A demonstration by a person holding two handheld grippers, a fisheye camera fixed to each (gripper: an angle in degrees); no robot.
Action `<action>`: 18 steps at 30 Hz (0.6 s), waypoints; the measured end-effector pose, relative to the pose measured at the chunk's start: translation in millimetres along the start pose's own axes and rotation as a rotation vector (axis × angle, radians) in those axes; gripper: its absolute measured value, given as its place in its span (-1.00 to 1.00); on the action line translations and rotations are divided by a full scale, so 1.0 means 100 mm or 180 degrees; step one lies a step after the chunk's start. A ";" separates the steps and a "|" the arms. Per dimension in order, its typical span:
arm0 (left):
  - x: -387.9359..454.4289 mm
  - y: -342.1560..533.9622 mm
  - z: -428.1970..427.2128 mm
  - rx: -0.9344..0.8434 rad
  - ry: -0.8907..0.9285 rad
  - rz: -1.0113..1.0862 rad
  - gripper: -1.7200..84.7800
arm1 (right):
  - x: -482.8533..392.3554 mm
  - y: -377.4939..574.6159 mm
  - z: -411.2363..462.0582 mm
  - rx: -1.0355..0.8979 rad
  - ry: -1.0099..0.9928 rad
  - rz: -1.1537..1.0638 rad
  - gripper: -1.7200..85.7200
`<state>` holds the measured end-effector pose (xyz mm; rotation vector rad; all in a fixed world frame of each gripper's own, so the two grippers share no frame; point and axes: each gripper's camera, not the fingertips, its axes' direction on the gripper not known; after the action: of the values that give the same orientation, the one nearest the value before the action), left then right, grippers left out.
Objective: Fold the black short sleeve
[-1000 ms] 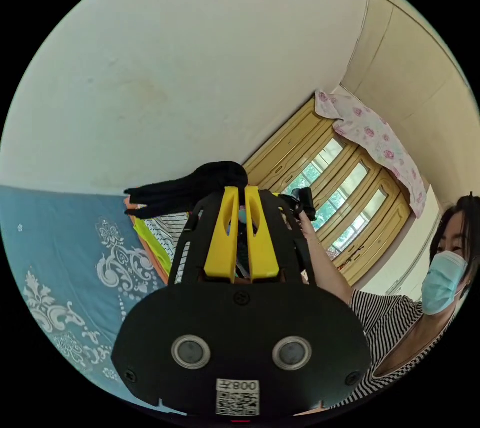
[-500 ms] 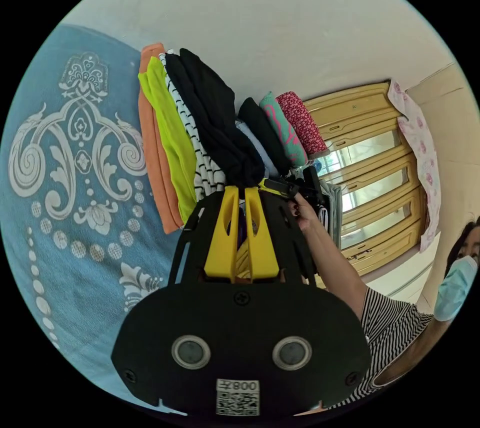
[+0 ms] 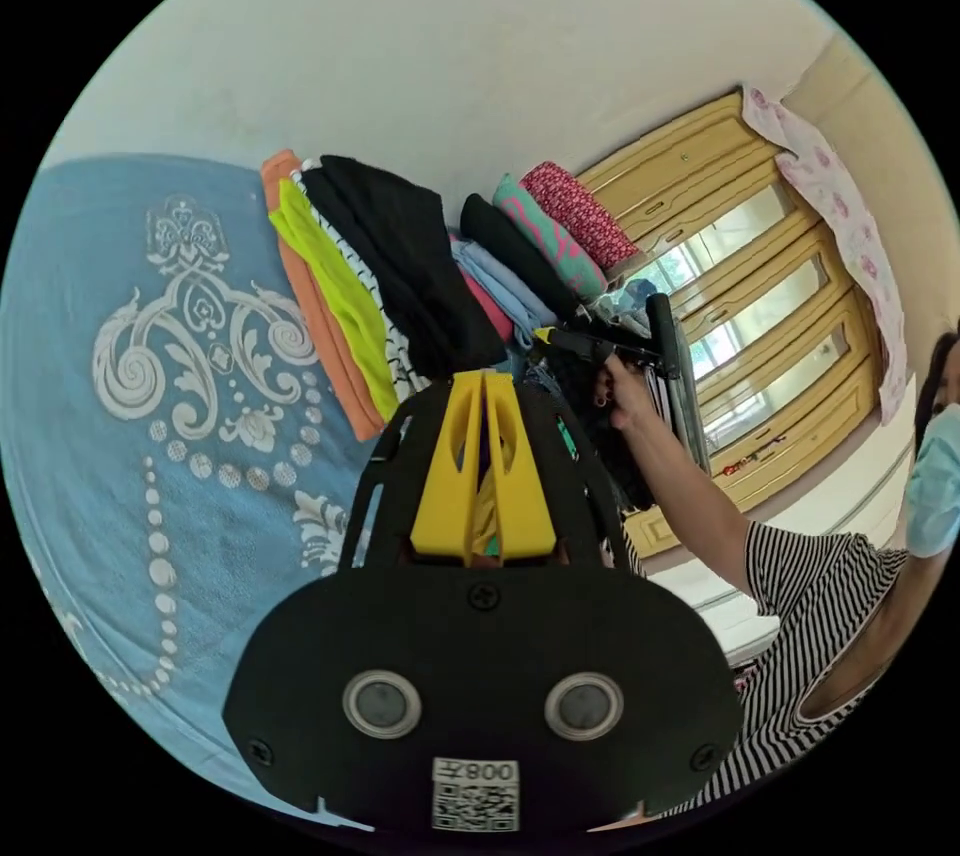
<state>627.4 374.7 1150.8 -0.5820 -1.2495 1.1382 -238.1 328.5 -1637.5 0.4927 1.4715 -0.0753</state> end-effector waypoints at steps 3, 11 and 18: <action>0.37 -0.40 0.12 -0.0028 -0.0205 0.0317 -0.96 | -0.46 -0.09 -0.02 -0.0012 0.0274 -0.0403 -0.96; 0.52 -0.62 0.38 -0.0385 -0.0813 0.0014 -0.96 | -0.77 -0.09 0.40 -0.0681 0.0415 -0.0422 -0.96; 0.88 -0.63 0.45 -0.0583 -0.0861 0.0005 -0.96 | -0.77 -0.01 0.08 -0.0635 0.0367 -0.0282 -0.96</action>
<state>599.5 419.7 1255.2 -0.5777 -1.5984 1.1375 -239.6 305.3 -1563.4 0.2734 1.5946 0.0305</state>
